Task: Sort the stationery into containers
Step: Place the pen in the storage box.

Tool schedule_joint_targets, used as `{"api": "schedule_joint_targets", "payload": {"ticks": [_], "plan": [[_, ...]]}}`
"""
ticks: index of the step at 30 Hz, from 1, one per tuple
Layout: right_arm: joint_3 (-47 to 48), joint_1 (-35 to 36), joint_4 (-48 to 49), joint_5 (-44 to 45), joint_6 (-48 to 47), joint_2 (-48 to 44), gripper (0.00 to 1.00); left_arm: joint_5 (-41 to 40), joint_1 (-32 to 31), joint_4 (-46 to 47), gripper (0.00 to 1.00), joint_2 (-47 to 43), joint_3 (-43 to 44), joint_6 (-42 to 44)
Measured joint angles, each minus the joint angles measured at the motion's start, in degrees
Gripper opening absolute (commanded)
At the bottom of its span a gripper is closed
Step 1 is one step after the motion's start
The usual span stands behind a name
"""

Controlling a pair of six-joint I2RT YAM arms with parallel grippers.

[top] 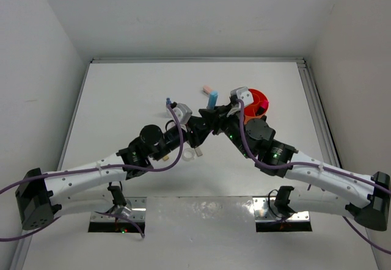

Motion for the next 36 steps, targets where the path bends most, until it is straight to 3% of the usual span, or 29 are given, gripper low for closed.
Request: {"api": "schedule_joint_targets", "payload": {"ticks": [3, 14, 16, 18, 20, 23, 24, 28, 36], "plan": [[-0.4, 0.0, 0.3, 0.3, 0.7, -0.3, 0.0, 0.0, 0.2, -0.1, 0.48, 0.0, 0.0, 0.6], [-1.6, 0.0, 1.6, 0.5, 3.3, -0.8, 0.0, 0.9, 0.5, 0.4, 0.44, 0.0, -0.2, 2.4], [-1.9, 0.0, 2.0, 0.5, 3.7, -0.8, 0.0, 1.3, 0.5, 0.5, 0.49, 0.0, -0.2, 2.9], [-2.2, 0.0, 2.6, 0.6, 4.1, -0.8, 0.0, 1.7, 0.5, 0.3, 0.63, 0.0, -0.3, 3.7], [-2.5, 0.0, 3.0, 0.7, 4.5, -0.8, 0.0, 2.7, 0.5, 0.2, 0.58, 0.0, -0.5, 4.2], [-2.9, 0.0, 3.0, 0.5, 5.0, -0.8, 0.0, 4.0, 0.5, -0.2, 0.39, -0.1, -0.5, 5.2], [-3.0, 0.0, 2.9, 0.5, 5.0, -0.8, 0.0, 4.0, 0.5, -0.3, 0.38, -0.1, -0.5, 5.5], [-3.0, 0.0, 2.6, 0.5, 5.1, -0.8, 0.0, 3.6, 0.5, -0.7, 0.59, -0.4, -0.5, 7.5], [-3.3, 0.2, 2.5, 0.6, 5.2, -1.5, 0.0, 3.9, 0.5, -1.4, 0.6, -2.2, -0.5, 9.9]]}}
